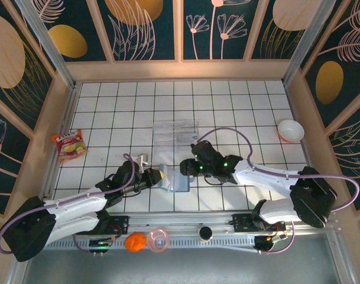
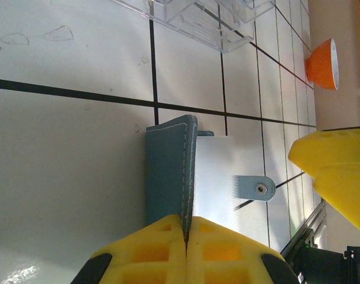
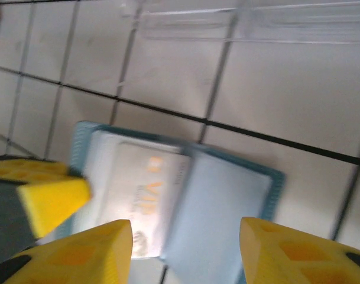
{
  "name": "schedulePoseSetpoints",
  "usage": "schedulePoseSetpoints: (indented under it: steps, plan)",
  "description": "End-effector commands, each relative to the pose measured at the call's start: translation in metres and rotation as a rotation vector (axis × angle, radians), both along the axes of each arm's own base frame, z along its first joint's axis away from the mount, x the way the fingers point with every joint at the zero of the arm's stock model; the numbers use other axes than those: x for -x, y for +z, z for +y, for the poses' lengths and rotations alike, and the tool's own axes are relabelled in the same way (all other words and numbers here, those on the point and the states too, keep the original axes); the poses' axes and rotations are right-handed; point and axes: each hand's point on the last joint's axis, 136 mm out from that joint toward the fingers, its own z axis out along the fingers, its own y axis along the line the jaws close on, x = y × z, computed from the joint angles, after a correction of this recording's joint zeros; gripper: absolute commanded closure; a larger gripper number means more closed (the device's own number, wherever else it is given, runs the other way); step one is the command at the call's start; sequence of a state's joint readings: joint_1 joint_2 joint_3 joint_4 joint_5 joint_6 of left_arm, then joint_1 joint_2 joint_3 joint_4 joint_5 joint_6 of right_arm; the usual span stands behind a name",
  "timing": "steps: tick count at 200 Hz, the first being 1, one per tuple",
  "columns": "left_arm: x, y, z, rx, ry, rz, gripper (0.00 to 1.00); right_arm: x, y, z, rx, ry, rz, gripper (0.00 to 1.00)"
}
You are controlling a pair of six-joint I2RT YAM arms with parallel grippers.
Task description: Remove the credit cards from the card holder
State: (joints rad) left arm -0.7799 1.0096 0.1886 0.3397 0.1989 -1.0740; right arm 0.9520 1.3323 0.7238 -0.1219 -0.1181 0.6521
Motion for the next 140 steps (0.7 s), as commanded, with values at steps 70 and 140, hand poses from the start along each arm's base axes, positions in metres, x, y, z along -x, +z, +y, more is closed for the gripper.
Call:
schedulePoseSetpoints:
  steps: [70,140]
  plan:
    - [0.011,-0.035,0.029,-0.107,0.11,0.131,0.87,0.018,-0.036,0.045,-0.069,0.156,0.162,0.61]
    - [0.002,-0.016,0.058,-0.212,0.193,0.019,0.71,0.015,-0.046,0.033,-0.026,0.123,0.164,0.67]
